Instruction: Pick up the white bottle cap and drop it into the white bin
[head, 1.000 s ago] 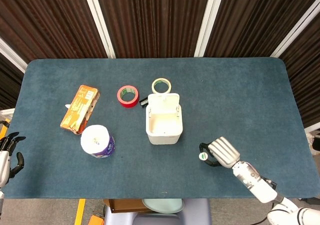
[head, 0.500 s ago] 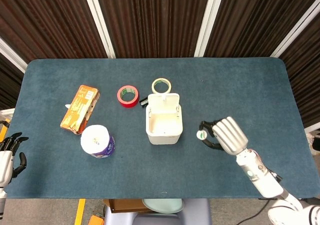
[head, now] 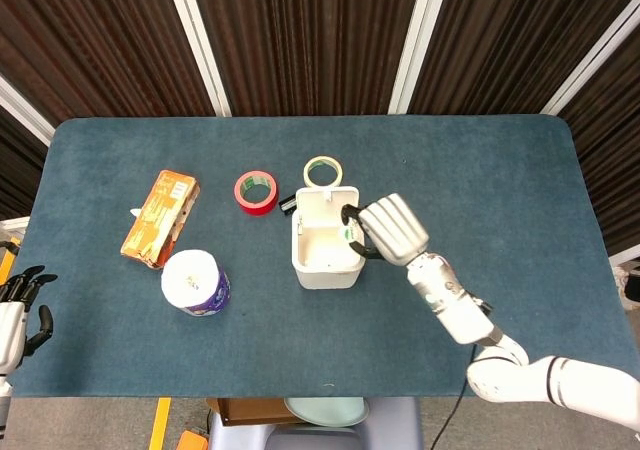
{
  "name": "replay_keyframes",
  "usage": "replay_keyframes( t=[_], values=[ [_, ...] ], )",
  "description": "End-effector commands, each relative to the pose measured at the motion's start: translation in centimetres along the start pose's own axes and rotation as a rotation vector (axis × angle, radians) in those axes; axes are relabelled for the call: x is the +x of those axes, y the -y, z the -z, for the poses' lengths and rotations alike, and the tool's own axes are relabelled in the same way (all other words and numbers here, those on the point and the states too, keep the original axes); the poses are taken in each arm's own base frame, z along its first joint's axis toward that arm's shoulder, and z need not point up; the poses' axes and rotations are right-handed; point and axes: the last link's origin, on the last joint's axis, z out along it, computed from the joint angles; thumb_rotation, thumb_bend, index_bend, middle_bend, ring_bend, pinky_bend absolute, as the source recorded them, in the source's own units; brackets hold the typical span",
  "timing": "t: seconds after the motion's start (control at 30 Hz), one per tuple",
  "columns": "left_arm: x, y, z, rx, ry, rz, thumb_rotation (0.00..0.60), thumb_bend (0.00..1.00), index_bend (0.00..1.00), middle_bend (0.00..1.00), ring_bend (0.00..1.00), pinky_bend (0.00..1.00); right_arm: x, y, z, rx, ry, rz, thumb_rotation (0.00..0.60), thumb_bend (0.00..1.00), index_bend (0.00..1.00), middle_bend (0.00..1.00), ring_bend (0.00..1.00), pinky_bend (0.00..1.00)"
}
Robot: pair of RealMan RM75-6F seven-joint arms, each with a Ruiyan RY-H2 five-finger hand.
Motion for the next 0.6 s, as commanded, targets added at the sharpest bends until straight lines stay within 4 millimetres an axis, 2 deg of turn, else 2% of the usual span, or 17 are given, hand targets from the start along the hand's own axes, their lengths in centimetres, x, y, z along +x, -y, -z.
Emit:
replay_keyframes(
  t=[0.03, 0.27, 0.43, 0.6],
  values=[
    [0.0, 0.0, 0.0, -0.003, 0.002, 0.001, 0.6, 0.69, 0.26, 0.16, 0.18, 0.26, -0.8, 0.6, -1.4, -0.002, 0.004, 0.009, 0.6, 0.35, 0.73, 0.84, 0.89, 1.0],
    [0.1, 0.0, 0.0, -0.004, 0.0, 0.004, 0.6, 0.69, 0.26, 0.16, 0.18, 0.26, -2.2, 0.8, -2.2, -0.017, 0.035, 0.029, 0.6, 0.35, 0.67, 0.84, 0.89, 1.0],
    [0.0, 0.0, 0.0, -0.003, 0.003, 0.004, 0.6, 0.69, 0.26, 0.16, 0.18, 0.26, -2.2, 0.5, -1.9, -0.023, 0.017, 0.044, 0.6, 0.13, 0.53, 0.84, 0.89, 1.0],
    [0.0, -0.1, 0.0, -0.007, 0.006, 0.002, 0.6, 0.69, 0.26, 0.16, 0.18, 0.26, -1.5, -0.3, -1.1, -0.029, -0.026, 0.055, 0.6, 0.09, 0.36, 0.84, 0.89, 1.0]
  ],
)
